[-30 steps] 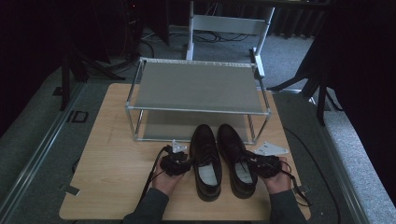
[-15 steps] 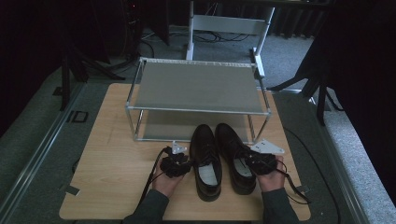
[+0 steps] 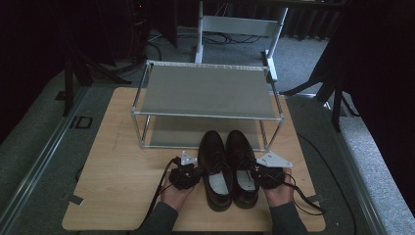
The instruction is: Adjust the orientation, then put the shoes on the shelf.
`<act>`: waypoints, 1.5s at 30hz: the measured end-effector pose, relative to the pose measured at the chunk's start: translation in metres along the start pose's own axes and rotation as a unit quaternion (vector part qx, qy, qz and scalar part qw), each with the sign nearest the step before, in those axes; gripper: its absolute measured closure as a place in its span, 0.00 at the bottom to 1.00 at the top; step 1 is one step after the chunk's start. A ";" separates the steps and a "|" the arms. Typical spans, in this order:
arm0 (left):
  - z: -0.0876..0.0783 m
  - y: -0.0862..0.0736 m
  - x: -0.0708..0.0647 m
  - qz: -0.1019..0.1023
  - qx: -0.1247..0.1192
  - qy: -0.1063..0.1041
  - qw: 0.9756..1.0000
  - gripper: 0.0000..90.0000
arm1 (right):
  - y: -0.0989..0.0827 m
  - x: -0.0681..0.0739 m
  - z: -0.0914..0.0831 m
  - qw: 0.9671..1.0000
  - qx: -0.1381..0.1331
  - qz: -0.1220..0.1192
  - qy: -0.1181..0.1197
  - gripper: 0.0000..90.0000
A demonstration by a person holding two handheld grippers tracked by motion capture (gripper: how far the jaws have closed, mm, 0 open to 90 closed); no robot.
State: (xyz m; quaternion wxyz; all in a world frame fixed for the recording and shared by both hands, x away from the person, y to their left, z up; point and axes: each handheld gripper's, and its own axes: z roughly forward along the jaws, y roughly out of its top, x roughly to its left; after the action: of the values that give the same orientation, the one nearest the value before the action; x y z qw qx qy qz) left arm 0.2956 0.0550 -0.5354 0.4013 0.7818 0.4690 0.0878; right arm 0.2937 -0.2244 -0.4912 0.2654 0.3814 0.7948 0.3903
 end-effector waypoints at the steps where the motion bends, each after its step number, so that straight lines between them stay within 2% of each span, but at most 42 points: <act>1: -0.001 0.000 -0.002 0.001 -0.001 -0.005 1.000 0.90 | 0.001 0.001 0.000 1.000 0.001 -0.003 -0.001 0.85; 13: -0.003 -0.005 -0.014 0.008 0.008 -0.043 0.999 0.98 | 0.004 -0.005 0.000 1.000 0.006 -0.014 0.002 0.84; 18: 0.004 -0.008 -0.030 0.023 0.024 -0.078 0.996 0.98 | 0.008 -0.015 0.000 1.000 0.011 -0.028 -0.001 0.83; 22: 0.011 -0.006 -0.042 0.036 0.035 -0.099 0.994 0.97 | 0.006 -0.027 0.000 1.000 0.010 -0.019 0.003 0.83; 25: 0.015 -0.005 -0.049 0.038 0.039 -0.113 0.992 0.94 | 0.005 -0.037 0.001 1.000 0.006 -0.014 0.011 0.83; 26: 0.018 -0.003 -0.052 0.041 0.044 -0.124 0.991 0.93 | 0.005 -0.039 0.001 1.000 0.004 -0.015 0.013 0.83; 30: 0.021 0.001 -0.057 0.048 0.051 -0.122 0.990 0.91 | 0.007 -0.048 0.003 1.000 0.001 -0.021 0.023 0.82; 32: 0.021 0.001 -0.057 0.049 0.052 -0.124 0.990 0.90 | 0.005 -0.050 0.004 0.999 0.004 -0.016 0.030 0.80; 33: 0.020 0.001 -0.054 0.055 0.053 -0.135 0.988 0.87 | 0.005 -0.052 0.004 0.999 0.007 -0.012 0.029 0.79; 37: 0.019 -0.001 -0.052 0.061 0.050 -0.135 0.988 0.76 | 0.003 -0.053 0.003 0.999 0.022 -0.013 0.024 0.73; 38: 0.018 -0.002 -0.051 0.059 0.049 -0.136 0.988 0.76 | 0.001 -0.053 0.002 0.999 0.030 -0.014 0.021 0.71; 39: 0.017 -0.002 -0.050 0.060 0.048 -0.133 0.988 0.70 | -0.003 -0.054 -0.002 0.999 0.029 -0.010 0.022 0.66; 45: 0.005 0.000 -0.039 0.067 0.024 -0.109 0.992 0.67 | -0.002 -0.054 -0.018 0.999 0.030 -0.006 0.017 0.61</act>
State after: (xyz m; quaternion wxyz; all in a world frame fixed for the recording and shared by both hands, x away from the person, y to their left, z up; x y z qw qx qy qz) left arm 0.2772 0.0207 -0.5292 0.4245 0.8257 0.3711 0.0175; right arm 0.3105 -0.2762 -0.4764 0.2425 0.3781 0.8128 0.3709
